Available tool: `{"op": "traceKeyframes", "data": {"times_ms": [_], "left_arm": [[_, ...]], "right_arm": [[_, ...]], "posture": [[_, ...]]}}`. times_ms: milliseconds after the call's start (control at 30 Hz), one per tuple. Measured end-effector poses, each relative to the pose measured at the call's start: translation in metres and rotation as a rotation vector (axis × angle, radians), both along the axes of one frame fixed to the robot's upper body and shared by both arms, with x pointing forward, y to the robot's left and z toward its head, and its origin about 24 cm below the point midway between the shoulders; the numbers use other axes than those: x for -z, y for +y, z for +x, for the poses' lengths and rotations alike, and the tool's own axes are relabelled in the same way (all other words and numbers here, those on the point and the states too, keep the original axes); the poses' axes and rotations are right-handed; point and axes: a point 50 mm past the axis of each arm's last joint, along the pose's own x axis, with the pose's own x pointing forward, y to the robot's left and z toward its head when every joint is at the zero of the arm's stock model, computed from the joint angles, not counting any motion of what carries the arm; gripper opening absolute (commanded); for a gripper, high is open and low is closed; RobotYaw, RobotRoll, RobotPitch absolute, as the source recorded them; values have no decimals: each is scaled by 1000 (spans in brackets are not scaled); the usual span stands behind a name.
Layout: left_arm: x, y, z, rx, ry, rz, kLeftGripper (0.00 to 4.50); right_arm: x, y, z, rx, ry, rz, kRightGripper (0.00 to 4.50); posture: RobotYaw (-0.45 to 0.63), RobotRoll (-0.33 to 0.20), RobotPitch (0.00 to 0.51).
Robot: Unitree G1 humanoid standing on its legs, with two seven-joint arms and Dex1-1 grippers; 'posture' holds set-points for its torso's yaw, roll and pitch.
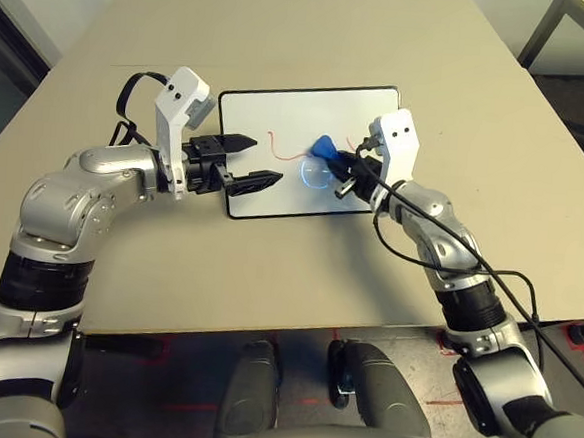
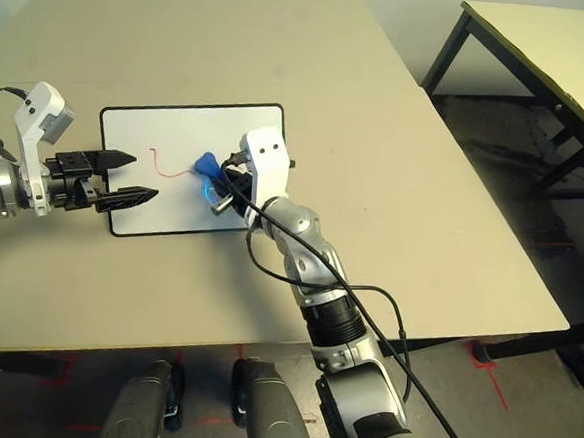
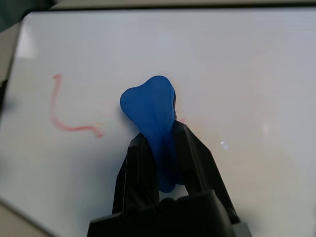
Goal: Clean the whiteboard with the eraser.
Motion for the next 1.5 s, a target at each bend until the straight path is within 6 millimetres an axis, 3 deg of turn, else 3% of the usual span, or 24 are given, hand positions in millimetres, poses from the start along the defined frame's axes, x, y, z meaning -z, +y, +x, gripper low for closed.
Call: {"op": "traceKeyframes", "data": {"times_ms": [200,467,700,1167,1500], "left_arm": [[0,0,0,1,1,0,4500],[0,1,0,6,3,6,4500],[-3,5,-1,-2,1,29,4500],[-3,5,-2,-10,5,28,4500],[-3,5,-1,-10,6,25,4500]], "right_arm": [[-3,-6,4,43,-22,13,640],[11,9,-12,-88,47,-41,640],[11,9,-13,-95,55,-45,639],[3,-8,-3,25,-22,-32,638],[23,7,-23,-105,59,-82,637]], "posture": [[-73,0,176],[-66,0,181],[-61,0,184],[-67,0,189],[-64,0,192]]}}
